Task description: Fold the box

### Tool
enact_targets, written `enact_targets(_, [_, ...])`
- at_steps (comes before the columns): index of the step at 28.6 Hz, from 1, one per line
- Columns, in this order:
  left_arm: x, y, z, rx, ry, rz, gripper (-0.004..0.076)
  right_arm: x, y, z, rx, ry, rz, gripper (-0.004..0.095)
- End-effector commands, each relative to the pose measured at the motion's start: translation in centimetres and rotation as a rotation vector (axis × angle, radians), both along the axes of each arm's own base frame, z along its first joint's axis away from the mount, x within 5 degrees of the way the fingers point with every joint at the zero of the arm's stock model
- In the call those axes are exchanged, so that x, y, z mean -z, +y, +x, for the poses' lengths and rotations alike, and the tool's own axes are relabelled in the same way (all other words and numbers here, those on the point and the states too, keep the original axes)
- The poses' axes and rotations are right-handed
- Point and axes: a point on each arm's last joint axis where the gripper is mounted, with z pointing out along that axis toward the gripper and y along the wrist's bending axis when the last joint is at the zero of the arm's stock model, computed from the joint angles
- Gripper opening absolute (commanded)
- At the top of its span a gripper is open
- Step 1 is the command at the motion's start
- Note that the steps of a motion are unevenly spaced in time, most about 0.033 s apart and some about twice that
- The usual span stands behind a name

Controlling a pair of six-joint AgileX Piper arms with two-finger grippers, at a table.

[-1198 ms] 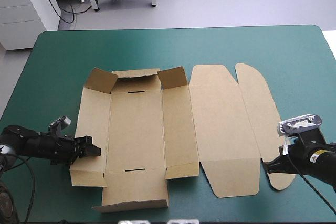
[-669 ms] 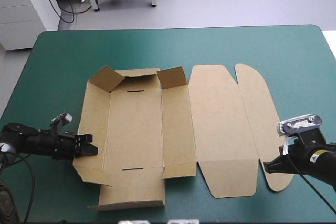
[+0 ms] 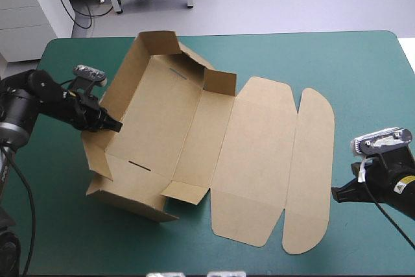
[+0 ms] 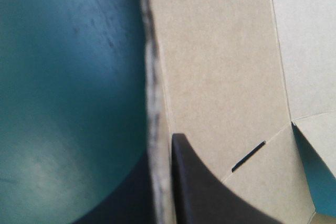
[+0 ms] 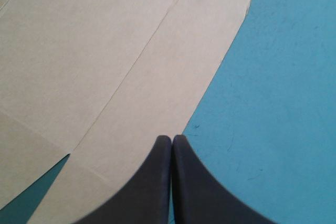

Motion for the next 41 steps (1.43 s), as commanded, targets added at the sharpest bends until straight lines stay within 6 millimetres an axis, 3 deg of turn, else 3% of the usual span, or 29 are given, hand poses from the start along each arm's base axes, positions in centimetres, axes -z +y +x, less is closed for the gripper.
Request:
enact_targets(1, [-4.7,-3.6,1.2,0.109,-0.195,0.100,-0.0008,-2.7,-0.4,-0.2,0.027,-0.126,-0.027,-0.0021])
enact_targets(4, [-5.1,-7.7,3.4,0.227,-0.281,0.197,-0.0008,-3.2,-0.7,-0.2,0.043,-0.150,-0.054,-0.0021])
enact_targets(11, [-2.6,-15.1,6.2,0.442,-0.395,0.541,-0.0008,-3.2,-1.0,-0.1,0.083,-0.151,-0.065,-0.0021])
enact_targets(16, [-3.2,-18.5,6.0,0.516,-0.580,0.508,-0.0008,-3.2,-1.1,-0.1,0.085,-0.150,-0.072,-0.0021])
enact_targets(20, [-3.9,-20.4,4.8,0.573,-0.651,0.520,-0.0008,-3.2,-1.1,-0.1,0.086,-0.150,-0.074,-0.0021])
enact_targets(30, [-5.6,-23.4,0.1,0.745,-0.837,0.614,-0.0008,-3.1,-1.2,-0.2,0.096,-0.148,-0.087,-0.0021])
enact_targets(34, [-6.0,-23.0,-2.3,0.809,-0.959,0.586,-0.0008,-3.2,-1.6,-0.2,0.134,-0.149,-0.099,-0.0021])
enact_targets(41, [-4.0,-21.5,-5.0,0.888,-1.064,0.654,-0.0008,-3.2,-1.6,-0.1,0.155,-0.159,-0.082,-0.0021])
